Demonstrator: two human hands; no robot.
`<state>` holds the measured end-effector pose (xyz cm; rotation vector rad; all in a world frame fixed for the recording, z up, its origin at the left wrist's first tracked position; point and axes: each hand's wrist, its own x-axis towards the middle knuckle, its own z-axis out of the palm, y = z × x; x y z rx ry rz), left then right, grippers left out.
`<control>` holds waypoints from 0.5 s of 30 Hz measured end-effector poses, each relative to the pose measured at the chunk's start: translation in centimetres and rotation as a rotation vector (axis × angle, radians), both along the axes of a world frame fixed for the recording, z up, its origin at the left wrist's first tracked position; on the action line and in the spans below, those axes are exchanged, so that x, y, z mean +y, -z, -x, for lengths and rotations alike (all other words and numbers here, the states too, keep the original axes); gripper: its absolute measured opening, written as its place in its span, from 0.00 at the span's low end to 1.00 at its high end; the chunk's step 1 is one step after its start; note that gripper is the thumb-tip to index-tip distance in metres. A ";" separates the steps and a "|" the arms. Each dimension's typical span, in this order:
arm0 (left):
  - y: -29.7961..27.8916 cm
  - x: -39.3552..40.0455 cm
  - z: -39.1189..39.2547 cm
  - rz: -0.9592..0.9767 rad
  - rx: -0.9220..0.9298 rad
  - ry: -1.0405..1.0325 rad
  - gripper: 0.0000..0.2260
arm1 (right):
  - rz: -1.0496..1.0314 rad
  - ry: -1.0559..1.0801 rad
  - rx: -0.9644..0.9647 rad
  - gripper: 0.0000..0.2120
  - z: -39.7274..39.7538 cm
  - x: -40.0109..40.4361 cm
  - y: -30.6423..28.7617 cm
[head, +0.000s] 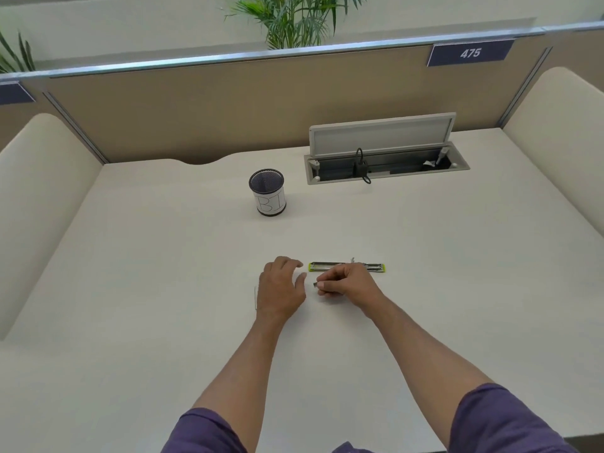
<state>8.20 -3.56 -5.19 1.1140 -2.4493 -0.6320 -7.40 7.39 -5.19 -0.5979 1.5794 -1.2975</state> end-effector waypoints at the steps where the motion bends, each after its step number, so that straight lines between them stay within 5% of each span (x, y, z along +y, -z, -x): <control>1: 0.0 0.2 0.7 -0.018 -0.027 0.063 0.13 | 0.005 0.020 -0.003 0.07 0.4 0.3 0.0; 7: 0.4 0.8 4.4 -0.019 -0.225 0.265 0.25 | 0.062 0.150 -0.001 0.06 3.0 2.5 -0.2; 15: 0.5 0.8 8.0 0.041 -0.284 0.350 0.25 | 0.088 0.246 0.004 0.06 5.8 4.6 0.1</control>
